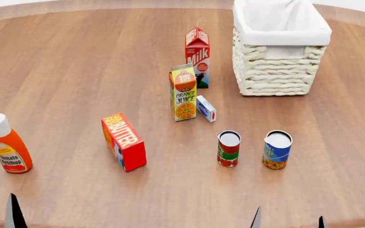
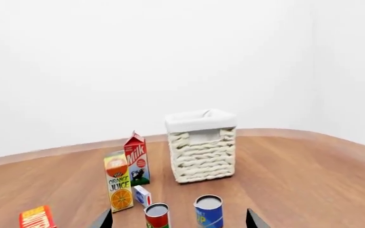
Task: Pick up the alphabet soup, and put it in the basket.
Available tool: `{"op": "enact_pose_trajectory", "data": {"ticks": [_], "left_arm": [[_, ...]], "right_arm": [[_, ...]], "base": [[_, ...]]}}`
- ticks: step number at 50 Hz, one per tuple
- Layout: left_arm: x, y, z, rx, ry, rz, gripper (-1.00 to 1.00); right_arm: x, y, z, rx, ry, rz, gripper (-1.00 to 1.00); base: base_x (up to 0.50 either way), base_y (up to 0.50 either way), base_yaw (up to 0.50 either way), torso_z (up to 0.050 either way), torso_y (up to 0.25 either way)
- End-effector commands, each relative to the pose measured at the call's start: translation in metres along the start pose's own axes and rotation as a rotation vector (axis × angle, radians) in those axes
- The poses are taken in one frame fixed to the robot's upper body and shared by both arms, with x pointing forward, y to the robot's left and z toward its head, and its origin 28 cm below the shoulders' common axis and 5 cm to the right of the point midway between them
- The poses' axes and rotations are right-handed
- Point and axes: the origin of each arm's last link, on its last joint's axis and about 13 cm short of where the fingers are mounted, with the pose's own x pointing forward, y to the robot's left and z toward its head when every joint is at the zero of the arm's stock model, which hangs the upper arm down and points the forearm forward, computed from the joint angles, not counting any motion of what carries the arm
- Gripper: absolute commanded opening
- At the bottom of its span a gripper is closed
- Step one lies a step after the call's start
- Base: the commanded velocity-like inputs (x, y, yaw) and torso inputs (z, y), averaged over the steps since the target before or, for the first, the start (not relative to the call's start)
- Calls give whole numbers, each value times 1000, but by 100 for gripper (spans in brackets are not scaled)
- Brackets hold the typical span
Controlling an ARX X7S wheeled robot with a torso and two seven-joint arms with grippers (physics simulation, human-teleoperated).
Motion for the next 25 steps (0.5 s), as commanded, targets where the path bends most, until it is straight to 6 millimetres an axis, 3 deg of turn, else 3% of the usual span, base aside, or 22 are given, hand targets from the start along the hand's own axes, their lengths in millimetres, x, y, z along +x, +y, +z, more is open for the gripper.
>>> {"op": "enact_pose_trajectory", "data": {"ticks": [1, 25], "left_arm": [[0, 3, 4, -31, -24, 28, 100], [-2, 2, 8, -60, -47, 14, 100]], "right_arm": [[1, -3, 2, 27, -9, -17, 100], [1, -2, 2, 47, -2, 3, 100]], "base": [[0, 0, 0, 0, 0], [0, -41, 0, 0, 0]]}}
